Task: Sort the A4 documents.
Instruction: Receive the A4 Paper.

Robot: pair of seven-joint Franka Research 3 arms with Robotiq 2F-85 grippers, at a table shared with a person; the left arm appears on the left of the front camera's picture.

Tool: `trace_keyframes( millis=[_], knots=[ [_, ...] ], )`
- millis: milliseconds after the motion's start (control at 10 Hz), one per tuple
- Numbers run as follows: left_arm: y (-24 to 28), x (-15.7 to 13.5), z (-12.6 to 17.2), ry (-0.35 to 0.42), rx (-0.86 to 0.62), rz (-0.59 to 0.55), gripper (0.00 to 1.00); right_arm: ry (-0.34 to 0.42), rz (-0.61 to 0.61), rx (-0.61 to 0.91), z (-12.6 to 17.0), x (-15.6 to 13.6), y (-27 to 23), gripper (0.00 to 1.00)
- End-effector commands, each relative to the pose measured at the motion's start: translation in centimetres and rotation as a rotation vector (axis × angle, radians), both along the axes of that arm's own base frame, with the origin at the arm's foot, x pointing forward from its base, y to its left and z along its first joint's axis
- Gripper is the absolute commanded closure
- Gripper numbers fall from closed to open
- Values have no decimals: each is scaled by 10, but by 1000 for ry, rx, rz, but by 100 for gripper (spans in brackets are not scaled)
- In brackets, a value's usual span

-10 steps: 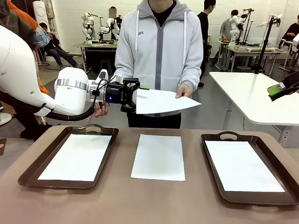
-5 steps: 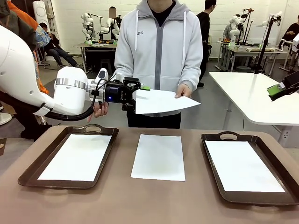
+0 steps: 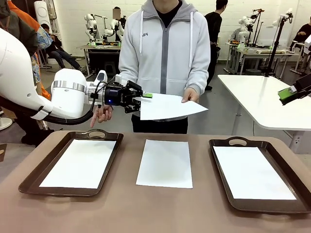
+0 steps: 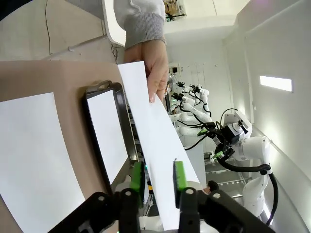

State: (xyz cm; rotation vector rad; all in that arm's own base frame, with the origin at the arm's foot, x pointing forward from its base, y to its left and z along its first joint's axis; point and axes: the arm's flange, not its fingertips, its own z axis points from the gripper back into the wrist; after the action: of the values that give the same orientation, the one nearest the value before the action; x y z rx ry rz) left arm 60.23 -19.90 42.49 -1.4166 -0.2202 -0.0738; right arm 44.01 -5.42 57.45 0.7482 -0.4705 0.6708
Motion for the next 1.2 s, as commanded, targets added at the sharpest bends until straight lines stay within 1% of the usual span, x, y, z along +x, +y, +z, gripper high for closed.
trace_keyframes(
  millis=[0, 300, 800, 1000, 1100],
  knots=[
    [-2, -5, 1, -13, -2, 18, 99, 0, 6, 4, -1, 1, 2, 0],
    [-6, -5, -2, -11, 6, -3, 100, 0, 6, 4, -1, 1, 2, 0],
    [1, -1, 0, -12, -6, 7, 100, 0, 6, 4, -1, 1, 2, 0],
    [6, 0, -4, 69, -1, -11, 100, 0, 6, 4, -1, 1, 2, 0],
    [0, 0, -1, 4, 0, 0, 100, 0, 6, 4, -1, 1, 2, 0]
  ],
)
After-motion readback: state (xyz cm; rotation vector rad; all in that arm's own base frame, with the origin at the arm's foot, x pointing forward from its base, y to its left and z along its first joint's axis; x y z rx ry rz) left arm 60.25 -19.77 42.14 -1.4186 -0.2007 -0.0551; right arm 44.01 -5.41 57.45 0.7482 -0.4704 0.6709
